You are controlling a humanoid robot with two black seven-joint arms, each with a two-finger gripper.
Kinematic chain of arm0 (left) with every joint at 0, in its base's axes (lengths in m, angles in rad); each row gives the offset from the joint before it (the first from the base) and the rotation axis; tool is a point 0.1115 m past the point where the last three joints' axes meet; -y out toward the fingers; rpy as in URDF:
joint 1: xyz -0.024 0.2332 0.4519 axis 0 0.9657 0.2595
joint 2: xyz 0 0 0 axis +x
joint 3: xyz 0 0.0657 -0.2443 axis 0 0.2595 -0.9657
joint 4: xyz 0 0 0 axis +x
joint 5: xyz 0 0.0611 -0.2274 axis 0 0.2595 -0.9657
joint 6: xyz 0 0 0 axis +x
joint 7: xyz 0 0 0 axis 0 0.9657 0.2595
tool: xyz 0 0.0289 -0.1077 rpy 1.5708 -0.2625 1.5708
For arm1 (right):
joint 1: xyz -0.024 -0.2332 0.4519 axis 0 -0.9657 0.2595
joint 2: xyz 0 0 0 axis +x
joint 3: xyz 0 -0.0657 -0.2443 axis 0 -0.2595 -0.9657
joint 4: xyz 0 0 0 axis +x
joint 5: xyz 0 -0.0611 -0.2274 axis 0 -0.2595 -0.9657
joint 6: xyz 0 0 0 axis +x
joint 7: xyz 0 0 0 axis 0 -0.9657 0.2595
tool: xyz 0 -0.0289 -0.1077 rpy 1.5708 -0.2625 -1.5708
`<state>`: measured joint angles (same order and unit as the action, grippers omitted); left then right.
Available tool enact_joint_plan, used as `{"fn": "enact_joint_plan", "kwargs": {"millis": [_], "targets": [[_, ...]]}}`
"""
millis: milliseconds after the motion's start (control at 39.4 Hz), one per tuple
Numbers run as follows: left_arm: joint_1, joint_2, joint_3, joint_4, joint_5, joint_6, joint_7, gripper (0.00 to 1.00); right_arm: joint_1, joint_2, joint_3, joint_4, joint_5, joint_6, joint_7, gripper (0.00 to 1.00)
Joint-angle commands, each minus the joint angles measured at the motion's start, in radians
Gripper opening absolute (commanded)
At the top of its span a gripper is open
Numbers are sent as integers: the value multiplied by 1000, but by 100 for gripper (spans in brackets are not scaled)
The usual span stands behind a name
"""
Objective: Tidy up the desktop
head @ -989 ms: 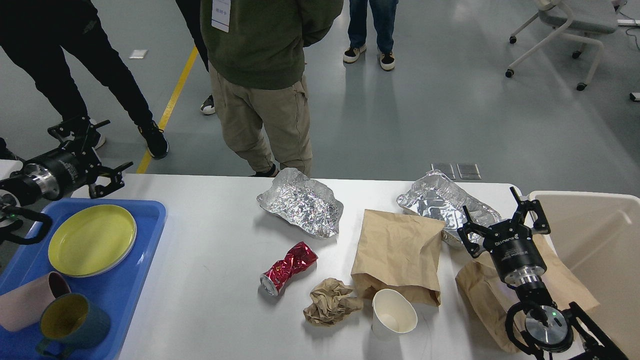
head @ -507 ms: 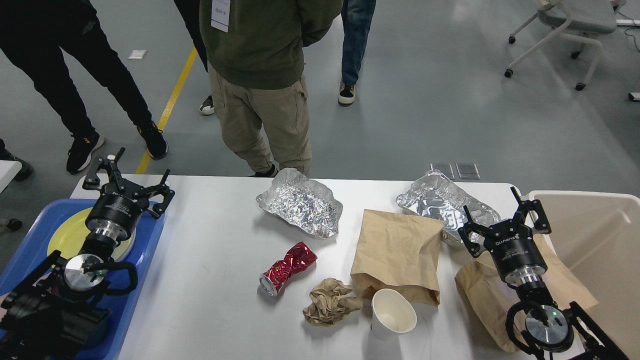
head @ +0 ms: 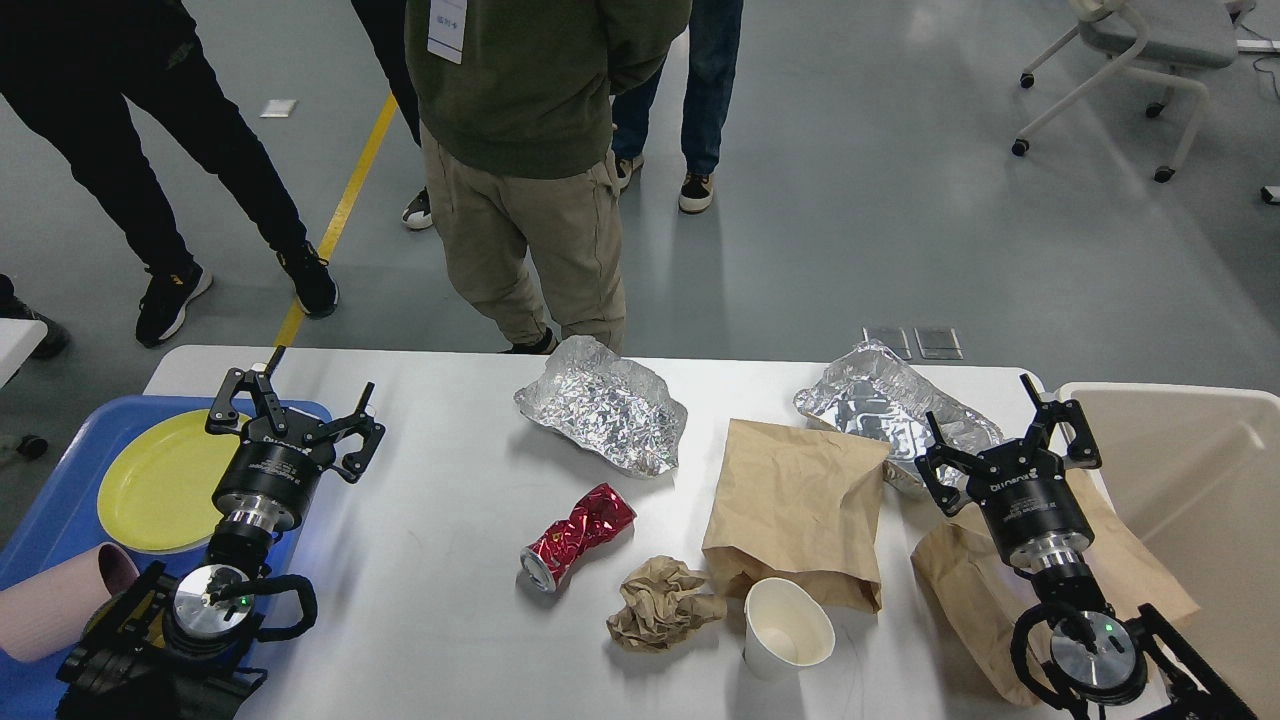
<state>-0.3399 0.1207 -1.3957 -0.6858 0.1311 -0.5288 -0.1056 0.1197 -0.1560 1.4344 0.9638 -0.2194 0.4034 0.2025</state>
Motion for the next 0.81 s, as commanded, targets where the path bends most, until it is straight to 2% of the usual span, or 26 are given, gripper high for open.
{"fn": "enact_joint_plan", "kwargs": {"millis": [0, 127, 279, 786], "targets": [[5, 0, -6, 0, -2, -10, 0, 96, 2, -1, 0, -1, 0, 0, 0, 100], [1, 13, 0, 0, -1, -14, 14, 96, 0, 0, 0, 1, 0, 0, 0, 100], [1, 8, -14, 0, -10, -56, -2, 96, 0, -1, 0, 0, 0, 0, 0, 100], [-36, 33, -66, 9, -51, -54, 0, 96, 0, 1, 0, -1, 0, 0, 0, 100]]}}
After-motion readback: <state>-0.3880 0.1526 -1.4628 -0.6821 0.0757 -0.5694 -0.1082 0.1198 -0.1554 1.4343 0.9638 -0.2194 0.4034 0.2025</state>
